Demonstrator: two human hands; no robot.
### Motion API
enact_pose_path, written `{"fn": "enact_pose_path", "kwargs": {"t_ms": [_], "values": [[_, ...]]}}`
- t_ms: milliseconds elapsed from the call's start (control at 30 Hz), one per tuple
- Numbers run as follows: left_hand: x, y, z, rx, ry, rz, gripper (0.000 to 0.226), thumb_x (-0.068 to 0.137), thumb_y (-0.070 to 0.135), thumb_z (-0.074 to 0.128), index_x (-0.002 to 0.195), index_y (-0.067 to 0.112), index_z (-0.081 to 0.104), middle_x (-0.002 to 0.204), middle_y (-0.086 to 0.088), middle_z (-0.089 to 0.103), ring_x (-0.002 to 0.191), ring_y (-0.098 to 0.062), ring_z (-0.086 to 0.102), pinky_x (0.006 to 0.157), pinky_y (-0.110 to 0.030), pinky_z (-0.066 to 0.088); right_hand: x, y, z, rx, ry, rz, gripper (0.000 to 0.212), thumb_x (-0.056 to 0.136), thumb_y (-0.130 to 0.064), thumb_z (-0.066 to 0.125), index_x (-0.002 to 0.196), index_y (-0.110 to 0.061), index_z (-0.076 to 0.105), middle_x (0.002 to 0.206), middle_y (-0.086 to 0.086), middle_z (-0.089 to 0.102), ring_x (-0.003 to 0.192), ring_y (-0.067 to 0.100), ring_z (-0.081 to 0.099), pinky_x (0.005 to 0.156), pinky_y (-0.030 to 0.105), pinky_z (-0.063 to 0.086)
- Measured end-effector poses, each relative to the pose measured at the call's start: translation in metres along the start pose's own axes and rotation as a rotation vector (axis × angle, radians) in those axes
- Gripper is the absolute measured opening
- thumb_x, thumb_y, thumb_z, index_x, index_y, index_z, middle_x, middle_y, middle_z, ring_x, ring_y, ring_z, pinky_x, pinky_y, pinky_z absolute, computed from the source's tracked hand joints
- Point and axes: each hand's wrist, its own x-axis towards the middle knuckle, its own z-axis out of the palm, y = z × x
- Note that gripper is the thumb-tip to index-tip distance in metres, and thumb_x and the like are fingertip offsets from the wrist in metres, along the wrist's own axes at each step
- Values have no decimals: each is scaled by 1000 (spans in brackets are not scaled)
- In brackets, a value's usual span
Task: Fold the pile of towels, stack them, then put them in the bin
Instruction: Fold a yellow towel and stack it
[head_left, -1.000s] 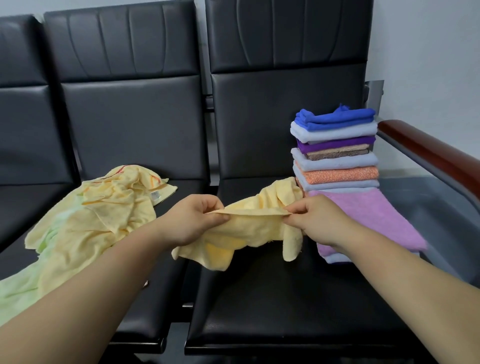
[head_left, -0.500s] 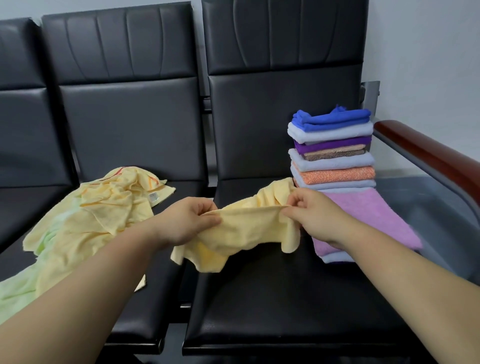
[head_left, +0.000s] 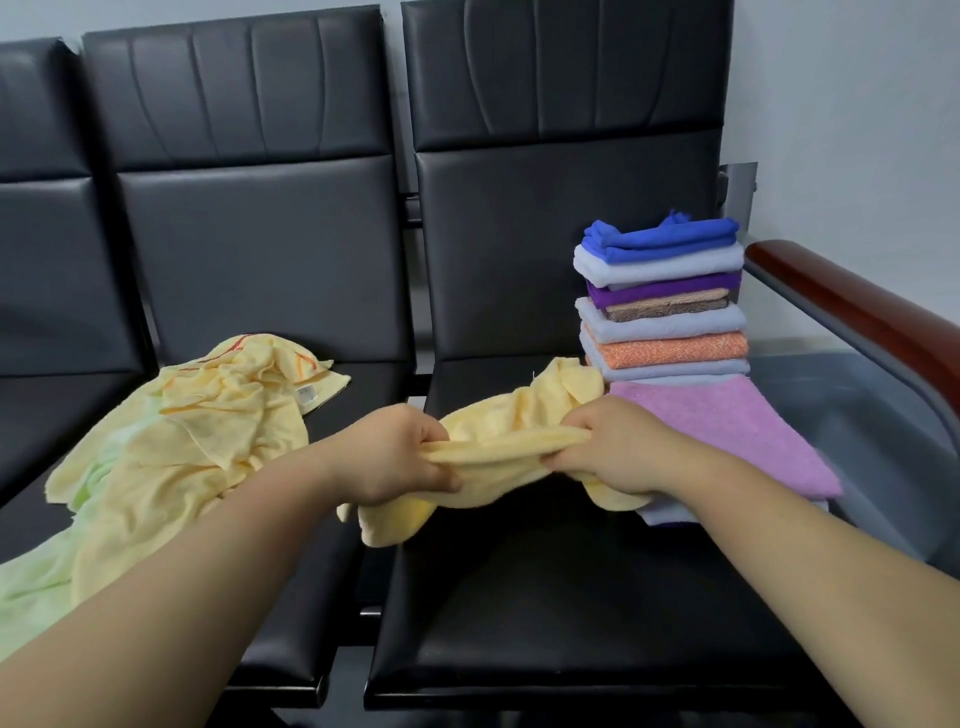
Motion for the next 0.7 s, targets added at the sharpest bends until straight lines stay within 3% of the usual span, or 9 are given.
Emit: {"fn": "enact_pose_path", "kwargs": {"t_ms": [100,200,267,333,400,500,533,633,700], "values": [[0,-7,2,-285,86,5,19,95,36,69,91,17,68,80,7,67,75,-8,62,73,-31,49,-8,-5,-12,226,-2,-6,20,89,-34,77,93,-14,73,86,1,70,83,14,65,75,29,49],[0,0,2,-738,195,6,21,94,37,60,90,16,61,78,2,61,71,-14,56,63,-33,45,-12,-8,-11,378,-68,-27,27,84,-31,84,107,-24,73,96,-7,74,93,11,69,77,24,52],[1,10,2,-947,216,-21,18,97,30,62,100,11,62,85,-4,63,76,-19,60,65,-36,50,-11,-9,-6,267,-130,-12,43,81,-32,87,119,-29,67,108,-9,71,100,8,67,75,22,51],[0,15,-2,-1047,159,-5,23,89,27,73,102,10,66,90,-6,69,81,-20,67,70,-37,55,-6,-5,3,34,-150,-30,35,79,-34,85,108,-28,67,102,-5,72,95,14,70,78,31,58],[-3,15,-5,-887,7,30,28,78,22,83,98,9,70,89,-7,74,81,-19,71,69,-35,58,-1,0,11,-148,-134,-34,16,82,-31,75,89,-21,66,86,0,70,82,21,69,72,36,57],[-4,11,0,-97,-137,8,22,78,27,87,88,14,71,87,-1,75,83,-14,72,75,-30,58,1,1,4,-126,-86,-23,20,87,-33,74,77,-21,62,79,-4,64,77,17,62,66,30,46],[-3,7,0,4,-115,-4,19,82,29,83,85,16,70,87,1,75,85,-14,71,78,-31,57,-1,0,0,-75,-53,-31,19,88,-35,76,78,-25,63,82,-6,66,79,15,63,67,28,46],[-1,-6,-2,-314,-17,13,21,90,32,75,99,14,70,103,-8,74,98,-23,71,89,-41,56,-8,-3,-8,244,21,-54,7,88,-25,80,89,-23,73,90,-1,75,88,15,71,76,28,52],[-1,-8,-1,-629,57,16,42,88,37,69,112,4,63,104,-18,70,93,-32,66,81,-46,52,-12,-7,-10,450,-8,-91,14,87,-17,82,99,-18,75,90,-2,76,85,10,73,74,25,55]]}}
